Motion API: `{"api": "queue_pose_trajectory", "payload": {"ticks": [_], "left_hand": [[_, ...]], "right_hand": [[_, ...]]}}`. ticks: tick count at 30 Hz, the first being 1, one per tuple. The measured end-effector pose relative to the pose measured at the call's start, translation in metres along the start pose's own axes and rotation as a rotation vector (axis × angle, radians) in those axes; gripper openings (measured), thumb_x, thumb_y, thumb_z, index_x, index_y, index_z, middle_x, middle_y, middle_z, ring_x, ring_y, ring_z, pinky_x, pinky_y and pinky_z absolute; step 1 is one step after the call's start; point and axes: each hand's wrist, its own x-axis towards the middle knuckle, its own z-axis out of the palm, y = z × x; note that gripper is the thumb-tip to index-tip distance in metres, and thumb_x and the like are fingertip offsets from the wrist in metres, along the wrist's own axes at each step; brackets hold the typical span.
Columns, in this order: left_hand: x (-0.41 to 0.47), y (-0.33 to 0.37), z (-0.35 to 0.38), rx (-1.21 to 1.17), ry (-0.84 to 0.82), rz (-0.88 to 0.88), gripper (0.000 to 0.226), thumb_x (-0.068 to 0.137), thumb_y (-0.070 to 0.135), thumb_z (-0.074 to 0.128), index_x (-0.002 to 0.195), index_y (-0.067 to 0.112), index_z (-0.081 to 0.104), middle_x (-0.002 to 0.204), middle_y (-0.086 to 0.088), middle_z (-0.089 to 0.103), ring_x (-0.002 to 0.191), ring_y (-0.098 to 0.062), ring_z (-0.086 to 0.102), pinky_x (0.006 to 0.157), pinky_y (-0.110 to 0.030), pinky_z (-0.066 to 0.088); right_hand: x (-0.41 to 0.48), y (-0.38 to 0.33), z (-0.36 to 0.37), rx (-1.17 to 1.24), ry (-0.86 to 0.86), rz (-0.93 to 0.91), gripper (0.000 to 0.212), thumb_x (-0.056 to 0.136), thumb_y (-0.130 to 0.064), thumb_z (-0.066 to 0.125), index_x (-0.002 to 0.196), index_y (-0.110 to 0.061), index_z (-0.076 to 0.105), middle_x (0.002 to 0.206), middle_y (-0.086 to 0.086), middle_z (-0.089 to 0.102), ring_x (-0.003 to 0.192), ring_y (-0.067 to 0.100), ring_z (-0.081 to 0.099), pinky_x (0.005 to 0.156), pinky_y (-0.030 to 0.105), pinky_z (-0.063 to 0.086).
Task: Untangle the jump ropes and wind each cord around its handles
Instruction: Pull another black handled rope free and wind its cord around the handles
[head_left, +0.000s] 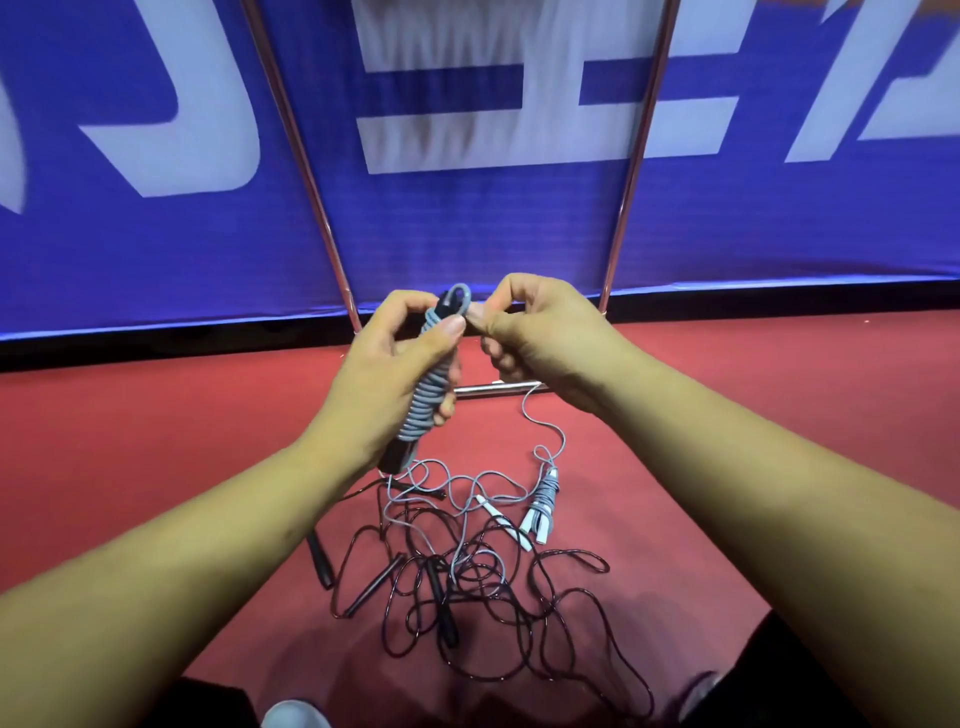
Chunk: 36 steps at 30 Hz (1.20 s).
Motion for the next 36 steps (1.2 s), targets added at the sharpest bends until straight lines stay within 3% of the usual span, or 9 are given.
{"api": "queue_pose_trajectory", "payload": {"ticks": [4,10,14,18,21,24,27,33,36], "left_hand": [[0.002,-0.006,-0.001,-0.058,0.007,-0.031,0.022,0.092,0.031,0.057,0.110,0.020,0.051,0.067,-0.016,0.058,0.042,-0.026,0.052,0.044,-0.028,0.044],[0.001,-0.004,0.000,-0.218,-0.052,-0.144,0.017,0.096,0.033,0.051,0.100,0.017,0.052,0.068,-0.015,0.054,0.044,-0.024,0.050,0.044,-0.026,0.043],[0.001,-0.001,0.000,-0.348,-0.076,-0.229,0.029,0.092,0.040,0.050,0.110,0.017,0.051,0.066,-0.011,0.051,0.044,-0.023,0.050,0.043,-0.024,0.041],[-0.004,-0.002,0.004,-0.395,-0.125,-0.292,0.032,0.090,0.041,0.050,0.114,0.019,0.053,0.065,-0.011,0.050,0.045,-0.024,0.050,0.041,-0.023,0.041],[-0.005,-0.001,0.006,-0.439,-0.131,-0.316,0.031,0.090,0.043,0.049,0.108,0.018,0.055,0.063,-0.008,0.049,0.044,-0.022,0.050,0.040,-0.022,0.041],[-0.003,0.006,0.001,-0.504,-0.119,-0.329,0.031,0.088,0.047,0.047,0.095,0.020,0.061,0.061,-0.004,0.048,0.043,-0.018,0.049,0.039,-0.020,0.039],[-0.003,0.009,-0.005,-0.526,-0.124,-0.343,0.035,0.089,0.049,0.044,0.085,0.018,0.060,0.059,-0.003,0.048,0.042,-0.016,0.048,0.038,-0.019,0.038],[-0.005,0.008,-0.007,-0.508,-0.201,-0.370,0.038,0.091,0.048,0.042,0.092,0.022,0.070,0.059,-0.005,0.048,0.042,-0.019,0.047,0.041,-0.020,0.040],[-0.007,0.008,-0.007,-0.497,-0.245,-0.368,0.034,0.086,0.047,0.051,0.101,0.023,0.069,0.059,-0.007,0.049,0.041,-0.021,0.050,0.042,-0.023,0.043]], "right_hand": [[-0.001,-0.004,0.002,-0.094,0.057,-0.025,0.027,0.089,-0.021,0.070,0.071,-0.009,0.055,0.059,0.010,0.055,0.051,0.020,0.047,0.051,0.029,0.042],[-0.007,-0.015,0.000,-0.241,0.061,-0.165,0.028,0.098,-0.021,0.056,0.075,-0.005,0.059,0.060,0.006,0.060,0.049,0.015,0.050,0.054,0.029,0.045],[-0.006,-0.011,-0.005,-0.077,-0.055,-0.181,0.017,0.090,-0.009,0.067,0.095,0.007,0.065,0.068,0.010,0.062,0.057,0.017,0.054,0.061,0.029,0.049],[-0.006,-0.005,0.000,-0.022,0.041,-0.230,0.012,0.093,-0.006,0.061,0.100,-0.007,0.072,0.074,0.007,0.062,0.062,0.016,0.051,0.058,0.028,0.046],[-0.005,-0.004,0.007,0.179,0.007,-0.177,0.017,0.096,-0.002,0.054,0.106,-0.001,0.069,0.080,0.013,0.060,0.063,0.017,0.052,0.059,0.024,0.049],[-0.003,-0.006,0.006,0.416,-0.110,-0.116,0.022,0.098,0.003,0.046,0.115,0.007,0.061,0.084,0.014,0.062,0.072,0.018,0.061,0.074,0.026,0.057],[-0.004,-0.007,0.005,0.457,-0.227,-0.110,0.025,0.099,0.004,0.042,0.116,0.005,0.059,0.084,0.013,0.063,0.077,0.018,0.064,0.086,0.029,0.057],[-0.004,-0.008,0.002,0.523,-0.180,-0.040,0.016,0.096,-0.002,0.052,0.105,-0.004,0.065,0.088,0.011,0.067,0.067,0.016,0.065,0.066,0.023,0.057],[-0.002,-0.007,0.002,0.552,-0.137,-0.003,0.014,0.096,-0.005,0.054,0.103,-0.003,0.065,0.084,0.011,0.069,0.063,0.015,0.064,0.063,0.021,0.056]]}}
